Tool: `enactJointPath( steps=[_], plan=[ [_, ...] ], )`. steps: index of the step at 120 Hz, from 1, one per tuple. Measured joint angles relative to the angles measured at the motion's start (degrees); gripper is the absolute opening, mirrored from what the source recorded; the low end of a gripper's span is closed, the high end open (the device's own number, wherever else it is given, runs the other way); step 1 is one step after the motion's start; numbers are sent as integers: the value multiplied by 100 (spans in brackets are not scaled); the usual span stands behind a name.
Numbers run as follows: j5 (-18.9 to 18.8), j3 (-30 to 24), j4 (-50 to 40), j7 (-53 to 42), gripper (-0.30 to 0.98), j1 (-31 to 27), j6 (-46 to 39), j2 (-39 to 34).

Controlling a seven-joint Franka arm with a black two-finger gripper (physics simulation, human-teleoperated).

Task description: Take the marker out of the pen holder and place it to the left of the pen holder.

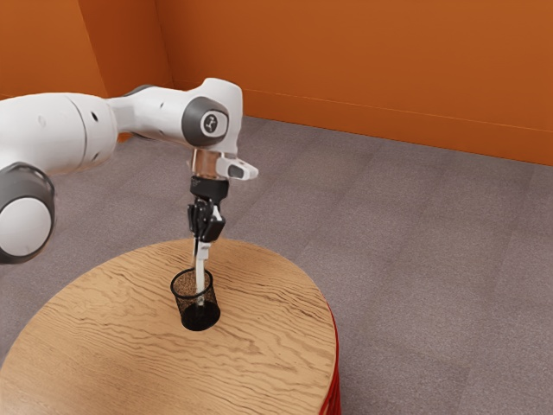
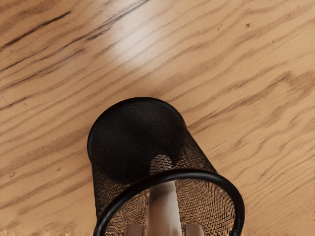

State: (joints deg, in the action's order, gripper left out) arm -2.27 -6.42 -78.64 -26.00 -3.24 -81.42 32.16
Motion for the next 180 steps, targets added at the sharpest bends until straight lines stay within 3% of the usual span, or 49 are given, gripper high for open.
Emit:
enactJointPath(
  steps=[52, 109, 147, 180],
  plan=[
    [-156, 25, -1190, 170, -8, -354, 387, -1806],
    [-224, 14, -2296, 409, -8, -1087, 1120, -1403],
    [-173, 15, -2336, 571, -7, -1494, 1178, -530],
    [-144, -17, -2325, 678, 42, -1480, 1008, -483]
  ],
)
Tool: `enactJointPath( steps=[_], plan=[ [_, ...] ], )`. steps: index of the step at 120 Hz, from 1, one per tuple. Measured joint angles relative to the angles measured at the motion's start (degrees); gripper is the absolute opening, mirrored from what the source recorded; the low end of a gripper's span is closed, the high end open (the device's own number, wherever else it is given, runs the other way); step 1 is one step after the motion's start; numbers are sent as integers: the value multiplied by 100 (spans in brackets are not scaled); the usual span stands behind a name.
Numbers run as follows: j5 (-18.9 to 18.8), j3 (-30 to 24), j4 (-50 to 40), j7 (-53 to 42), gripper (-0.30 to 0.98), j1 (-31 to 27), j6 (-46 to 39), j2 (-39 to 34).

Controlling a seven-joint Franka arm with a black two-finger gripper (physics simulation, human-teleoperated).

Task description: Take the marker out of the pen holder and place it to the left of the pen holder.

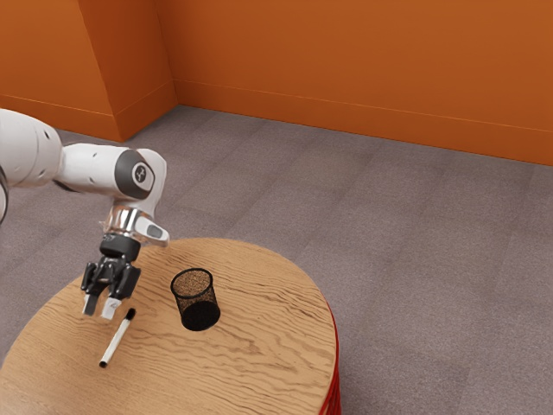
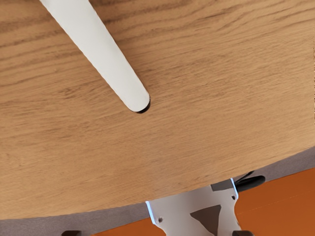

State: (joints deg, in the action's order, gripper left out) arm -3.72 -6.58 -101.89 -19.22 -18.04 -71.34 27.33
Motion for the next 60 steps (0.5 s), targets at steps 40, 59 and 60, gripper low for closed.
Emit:
enactJointPath(
  steps=[40, 59, 60],
  plan=[
    [-67, -1197, 917, -88, 63, 63, -1199, -1492],
    [-449, -1878, 1907, -154, 66, 160, -1449, -1542],
    [-459, -1887, 1921, -157, 66, 158, -1458, -1542]
  ],
)
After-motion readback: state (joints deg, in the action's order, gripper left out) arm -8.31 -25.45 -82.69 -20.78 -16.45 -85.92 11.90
